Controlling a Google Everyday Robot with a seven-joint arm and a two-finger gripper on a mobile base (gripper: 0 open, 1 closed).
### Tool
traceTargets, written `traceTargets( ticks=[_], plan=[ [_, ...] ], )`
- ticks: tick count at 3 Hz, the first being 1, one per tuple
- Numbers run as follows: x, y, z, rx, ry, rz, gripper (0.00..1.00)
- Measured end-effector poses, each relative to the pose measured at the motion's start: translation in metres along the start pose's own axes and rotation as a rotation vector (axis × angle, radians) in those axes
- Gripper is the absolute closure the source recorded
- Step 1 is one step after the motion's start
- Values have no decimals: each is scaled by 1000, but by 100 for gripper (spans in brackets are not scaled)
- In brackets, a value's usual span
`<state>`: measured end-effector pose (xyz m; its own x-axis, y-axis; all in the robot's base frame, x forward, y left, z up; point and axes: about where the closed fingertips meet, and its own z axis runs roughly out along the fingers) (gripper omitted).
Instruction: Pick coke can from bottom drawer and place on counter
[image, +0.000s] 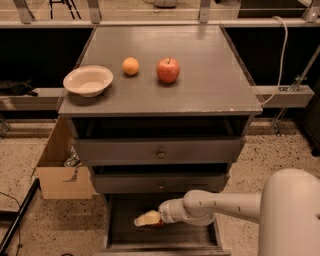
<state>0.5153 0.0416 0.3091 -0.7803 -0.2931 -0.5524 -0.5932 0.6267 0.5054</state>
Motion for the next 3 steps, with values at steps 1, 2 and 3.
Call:
traceTargets(
  ticks=[1,2,3],
  plan=[
    [11,-14,22,2,34,32,0],
    [14,-15,31,-2,42,40,0],
    [28,-30,64,2,77,56,0]
  ],
)
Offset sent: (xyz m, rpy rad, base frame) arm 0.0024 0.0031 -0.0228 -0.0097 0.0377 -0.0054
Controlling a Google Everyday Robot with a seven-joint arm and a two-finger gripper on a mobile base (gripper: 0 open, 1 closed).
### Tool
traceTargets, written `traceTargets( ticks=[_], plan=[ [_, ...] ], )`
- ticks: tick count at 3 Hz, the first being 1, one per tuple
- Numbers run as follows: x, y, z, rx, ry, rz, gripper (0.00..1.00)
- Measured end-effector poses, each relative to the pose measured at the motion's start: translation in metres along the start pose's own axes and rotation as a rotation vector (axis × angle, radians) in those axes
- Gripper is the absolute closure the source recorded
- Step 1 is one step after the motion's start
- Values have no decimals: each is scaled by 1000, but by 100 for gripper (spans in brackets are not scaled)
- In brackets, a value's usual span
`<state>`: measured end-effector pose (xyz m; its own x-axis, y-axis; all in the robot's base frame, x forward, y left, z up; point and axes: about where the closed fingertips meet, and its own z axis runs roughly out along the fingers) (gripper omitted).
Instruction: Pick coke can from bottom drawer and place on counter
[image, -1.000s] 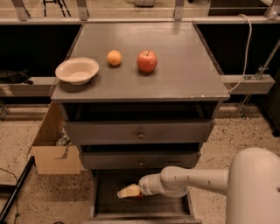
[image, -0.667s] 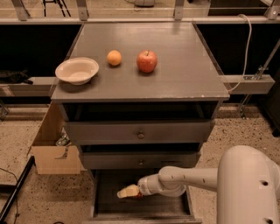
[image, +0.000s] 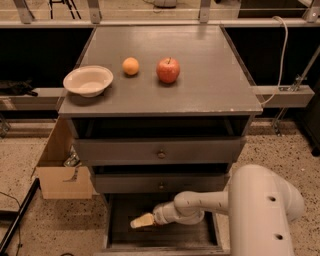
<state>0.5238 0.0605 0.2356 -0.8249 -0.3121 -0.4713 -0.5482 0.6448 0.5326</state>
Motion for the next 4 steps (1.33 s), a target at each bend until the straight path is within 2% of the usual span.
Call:
traceTargets(
  ticks=[1,2,3,4],
  plan=[
    [30,-19,43,-72,9,-50,0],
    [55,-27,66,-147,20,-73,0],
    [55,-27,66,-147,20,-73,0],
    [55,-27,66,-147,20,-73,18]
  ],
)
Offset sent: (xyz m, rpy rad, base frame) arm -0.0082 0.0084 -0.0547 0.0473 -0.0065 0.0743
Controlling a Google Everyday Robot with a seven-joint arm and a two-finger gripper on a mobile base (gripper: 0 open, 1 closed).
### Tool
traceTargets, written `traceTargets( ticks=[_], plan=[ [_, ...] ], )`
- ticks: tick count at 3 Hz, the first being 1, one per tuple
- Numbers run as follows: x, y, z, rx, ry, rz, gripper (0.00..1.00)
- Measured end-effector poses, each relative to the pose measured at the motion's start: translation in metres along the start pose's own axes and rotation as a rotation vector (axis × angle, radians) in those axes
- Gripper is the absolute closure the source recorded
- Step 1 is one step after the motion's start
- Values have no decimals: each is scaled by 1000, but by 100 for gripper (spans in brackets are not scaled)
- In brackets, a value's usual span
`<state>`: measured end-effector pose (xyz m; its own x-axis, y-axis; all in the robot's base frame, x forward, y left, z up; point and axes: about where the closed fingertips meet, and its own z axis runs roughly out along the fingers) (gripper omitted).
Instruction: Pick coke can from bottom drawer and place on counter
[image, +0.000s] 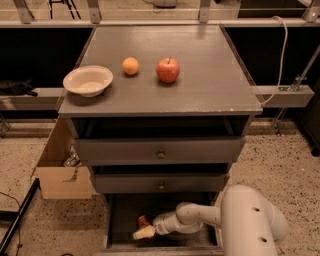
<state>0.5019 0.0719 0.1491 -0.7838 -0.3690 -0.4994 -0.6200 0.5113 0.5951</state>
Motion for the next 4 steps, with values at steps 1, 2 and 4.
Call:
traceTargets(
  ticks=[1,2,4],
  plan=[
    [0,0,0,0,0,0,40],
    [0,0,0,0,0,0,64],
    [0,0,0,0,0,0,100]
  ],
)
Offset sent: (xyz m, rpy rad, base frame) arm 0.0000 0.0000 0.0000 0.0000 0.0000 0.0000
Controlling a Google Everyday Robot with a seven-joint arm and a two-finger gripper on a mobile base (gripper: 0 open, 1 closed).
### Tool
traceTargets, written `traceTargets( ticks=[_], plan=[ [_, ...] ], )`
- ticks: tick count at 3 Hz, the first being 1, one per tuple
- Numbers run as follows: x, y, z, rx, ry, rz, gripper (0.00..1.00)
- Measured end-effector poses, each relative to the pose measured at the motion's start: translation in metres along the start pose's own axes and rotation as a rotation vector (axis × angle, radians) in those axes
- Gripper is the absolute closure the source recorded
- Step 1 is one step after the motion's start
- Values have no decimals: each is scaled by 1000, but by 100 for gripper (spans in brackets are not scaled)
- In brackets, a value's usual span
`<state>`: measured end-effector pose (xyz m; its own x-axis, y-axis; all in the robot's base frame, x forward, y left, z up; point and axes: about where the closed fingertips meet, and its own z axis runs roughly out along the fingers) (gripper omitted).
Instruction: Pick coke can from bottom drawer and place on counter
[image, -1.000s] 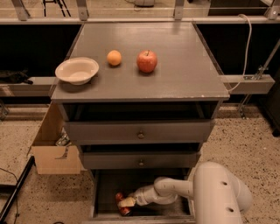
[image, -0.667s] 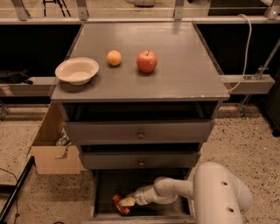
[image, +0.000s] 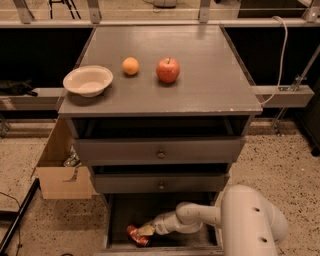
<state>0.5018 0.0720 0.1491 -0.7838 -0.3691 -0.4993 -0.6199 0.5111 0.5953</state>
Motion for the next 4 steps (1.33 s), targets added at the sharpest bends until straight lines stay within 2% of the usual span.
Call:
traceTargets(
  ticks=[1,2,4],
  plan=[
    [0,0,0,0,0,0,100],
    [0,0,0,0,0,0,82],
    [0,0,0,0,0,0,35]
  ],
)
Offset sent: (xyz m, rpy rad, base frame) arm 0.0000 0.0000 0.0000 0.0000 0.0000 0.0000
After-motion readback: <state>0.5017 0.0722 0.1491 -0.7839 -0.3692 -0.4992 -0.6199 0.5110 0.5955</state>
